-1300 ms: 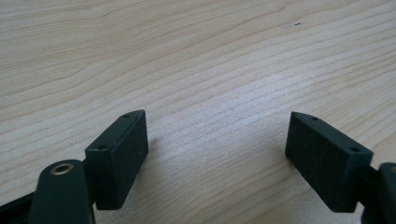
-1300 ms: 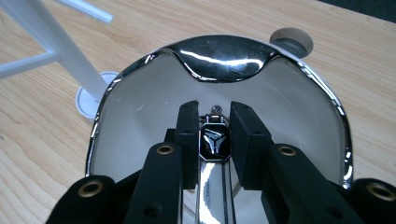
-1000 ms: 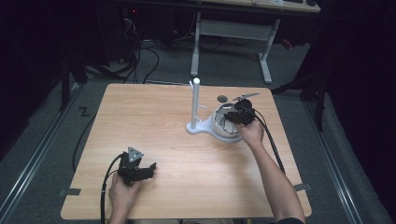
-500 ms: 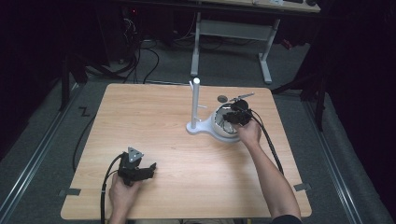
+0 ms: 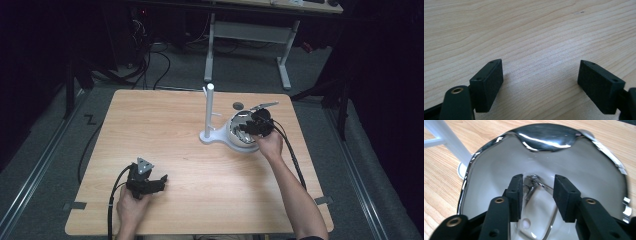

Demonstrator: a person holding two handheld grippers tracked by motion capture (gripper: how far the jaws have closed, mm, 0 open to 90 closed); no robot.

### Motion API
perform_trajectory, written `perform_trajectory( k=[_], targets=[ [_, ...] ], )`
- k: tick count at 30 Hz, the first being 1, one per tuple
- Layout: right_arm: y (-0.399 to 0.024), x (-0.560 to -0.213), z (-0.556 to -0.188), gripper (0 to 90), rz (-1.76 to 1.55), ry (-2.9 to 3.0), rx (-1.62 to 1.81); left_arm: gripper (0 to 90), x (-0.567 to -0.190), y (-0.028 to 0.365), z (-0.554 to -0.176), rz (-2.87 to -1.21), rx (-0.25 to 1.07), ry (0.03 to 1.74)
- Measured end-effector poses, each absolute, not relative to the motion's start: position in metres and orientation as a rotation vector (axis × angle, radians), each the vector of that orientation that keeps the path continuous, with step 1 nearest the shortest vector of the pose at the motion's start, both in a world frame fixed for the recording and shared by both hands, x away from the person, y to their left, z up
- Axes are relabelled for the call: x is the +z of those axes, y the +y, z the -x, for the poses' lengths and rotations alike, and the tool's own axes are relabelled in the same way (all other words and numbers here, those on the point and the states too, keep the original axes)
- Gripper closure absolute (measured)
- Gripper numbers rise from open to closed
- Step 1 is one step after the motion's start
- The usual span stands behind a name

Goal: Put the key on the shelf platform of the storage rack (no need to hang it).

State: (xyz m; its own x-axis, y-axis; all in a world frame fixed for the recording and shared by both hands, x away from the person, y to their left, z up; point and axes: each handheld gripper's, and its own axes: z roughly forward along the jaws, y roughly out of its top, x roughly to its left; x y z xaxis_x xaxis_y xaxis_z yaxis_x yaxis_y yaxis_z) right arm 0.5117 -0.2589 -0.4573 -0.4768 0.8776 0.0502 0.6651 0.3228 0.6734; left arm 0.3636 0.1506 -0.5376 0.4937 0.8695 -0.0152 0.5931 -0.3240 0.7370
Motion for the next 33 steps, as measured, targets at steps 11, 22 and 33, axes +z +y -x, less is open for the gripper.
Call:
perform_trajectory(
  k=[11, 22, 33],
  targets=[
    [-0.284, -0.442, -0.491, 55.7, -1.414, 2.213, 0.974, 21.0, -0.538, 0.151, -0.364, -2.043, 0.509, 1.198],
    [-0.293, -0.431, -0.466, 52.2, -1.405, 2.219, 0.991, 21.4, -0.538, 0.151, -0.364, -2.041, 0.507, 1.199],
    [-0.303, -0.423, -0.439, 46.6, -1.397, 2.204, 1.030, 21.4, -0.538, 0.151, -0.364, -2.041, 0.507, 1.199]
  ],
)
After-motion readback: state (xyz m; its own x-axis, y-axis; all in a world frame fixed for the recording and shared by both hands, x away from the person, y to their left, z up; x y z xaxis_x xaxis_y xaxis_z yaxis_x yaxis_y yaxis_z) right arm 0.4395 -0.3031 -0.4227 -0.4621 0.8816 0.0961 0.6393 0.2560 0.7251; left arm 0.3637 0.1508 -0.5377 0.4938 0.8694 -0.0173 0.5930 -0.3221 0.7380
